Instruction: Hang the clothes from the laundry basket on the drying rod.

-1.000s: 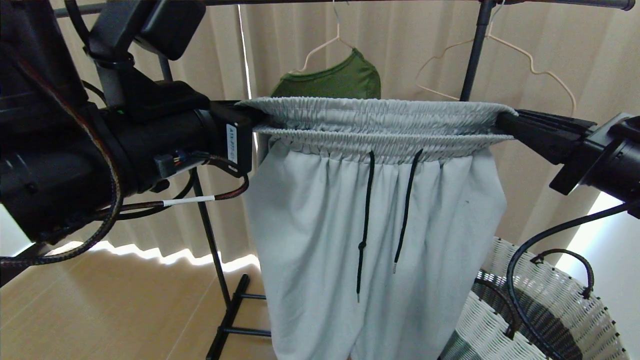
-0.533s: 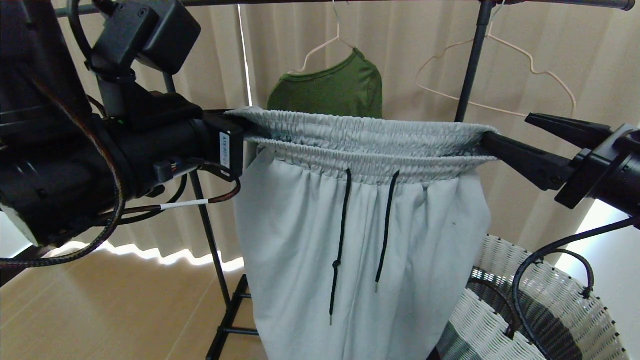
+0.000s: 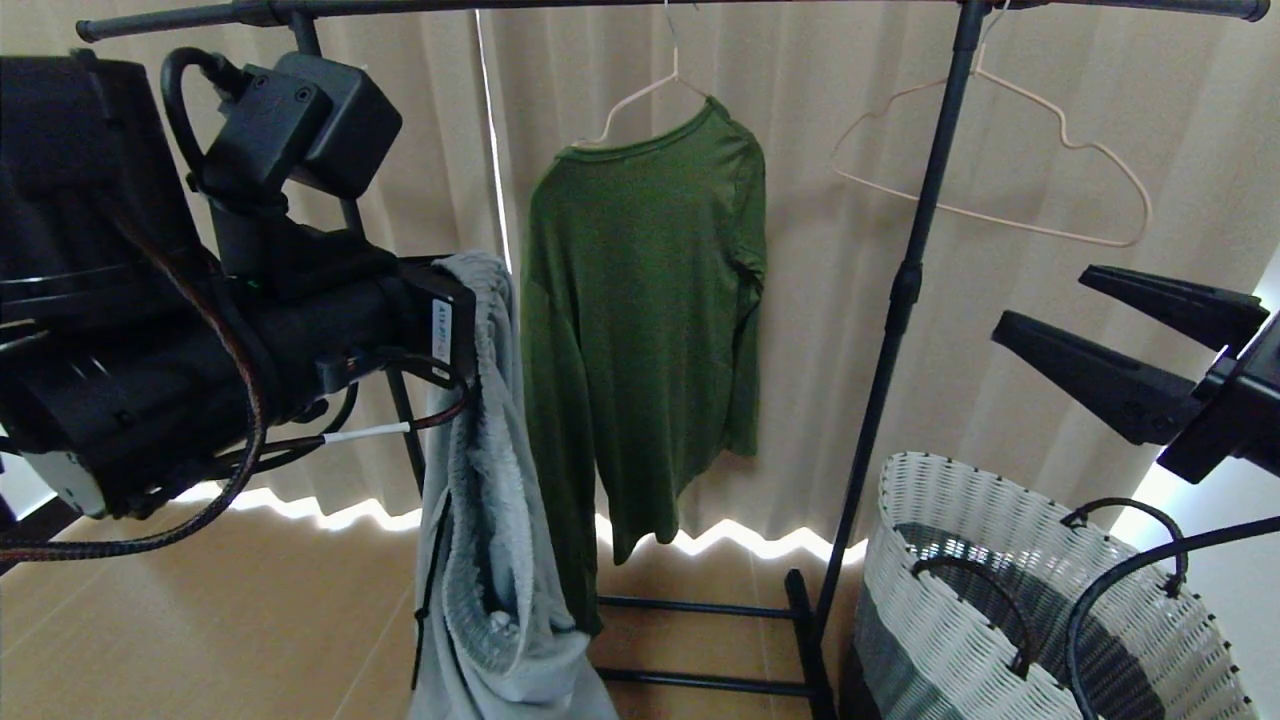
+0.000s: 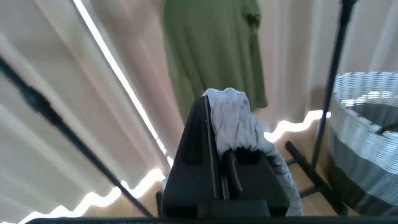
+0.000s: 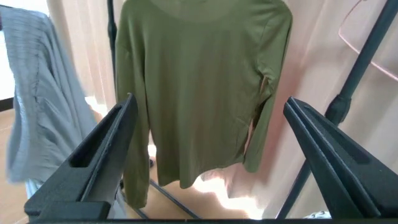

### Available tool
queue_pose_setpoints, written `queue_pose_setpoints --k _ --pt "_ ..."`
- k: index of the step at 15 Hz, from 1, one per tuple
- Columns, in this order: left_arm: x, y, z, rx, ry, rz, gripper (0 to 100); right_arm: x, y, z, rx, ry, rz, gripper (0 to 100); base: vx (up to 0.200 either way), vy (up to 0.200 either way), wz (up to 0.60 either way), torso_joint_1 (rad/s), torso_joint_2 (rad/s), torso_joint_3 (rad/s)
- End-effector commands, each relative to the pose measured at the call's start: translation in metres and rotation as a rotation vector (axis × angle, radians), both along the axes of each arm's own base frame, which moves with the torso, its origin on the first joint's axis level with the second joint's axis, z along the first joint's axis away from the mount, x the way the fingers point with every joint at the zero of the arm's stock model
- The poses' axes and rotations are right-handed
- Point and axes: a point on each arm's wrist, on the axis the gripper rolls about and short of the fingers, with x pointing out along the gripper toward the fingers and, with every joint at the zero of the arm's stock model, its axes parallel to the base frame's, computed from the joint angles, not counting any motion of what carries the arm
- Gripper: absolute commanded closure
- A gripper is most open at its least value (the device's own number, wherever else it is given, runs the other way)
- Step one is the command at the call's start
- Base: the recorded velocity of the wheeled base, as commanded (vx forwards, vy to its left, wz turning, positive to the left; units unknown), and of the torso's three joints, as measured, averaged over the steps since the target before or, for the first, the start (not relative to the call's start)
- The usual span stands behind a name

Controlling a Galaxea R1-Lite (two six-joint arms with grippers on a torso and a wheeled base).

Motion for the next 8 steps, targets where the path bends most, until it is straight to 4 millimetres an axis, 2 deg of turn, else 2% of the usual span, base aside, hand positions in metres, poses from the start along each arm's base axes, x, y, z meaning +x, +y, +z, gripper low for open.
queue_pose_setpoints --k 1,3,4,6,8 --pt "-0.001 0.001 -0.004 0.008 0.009 0.022 100 -0.013 -0.005 -0.010 -0.012 0.012 -0.004 0 0.000 0.000 0.00 0.000 0.00 0.000" --pt "-0.006 0.009 -0.009 0.011 0.020 0.066 100 -0.025 -0.012 -0.018 -0.019 0.022 -0.019 0 0.000 0.000 0.00 0.000 0.00 0.000" --pt "-0.013 0.021 -0.009 0.004 0.017 0.091 100 -0.035 -0.018 -0.021 -0.023 0.034 -0.038 0 0.000 0.000 0.00 0.000 0.00 0.000" --pt "-0.015 0.031 -0.007 -0.003 0.007 0.123 100 -0.048 -0.025 -0.023 -0.042 0.063 -0.058 0 0.000 0.000 0.00 0.000 0.00 0.000" --pt "-0.017 0.050 -0.005 -0.015 -0.006 0.193 100 -0.070 -0.036 -0.032 -0.092 0.124 -0.093 0 0.000 0.000 0.00 0.000 0.00 0.000"
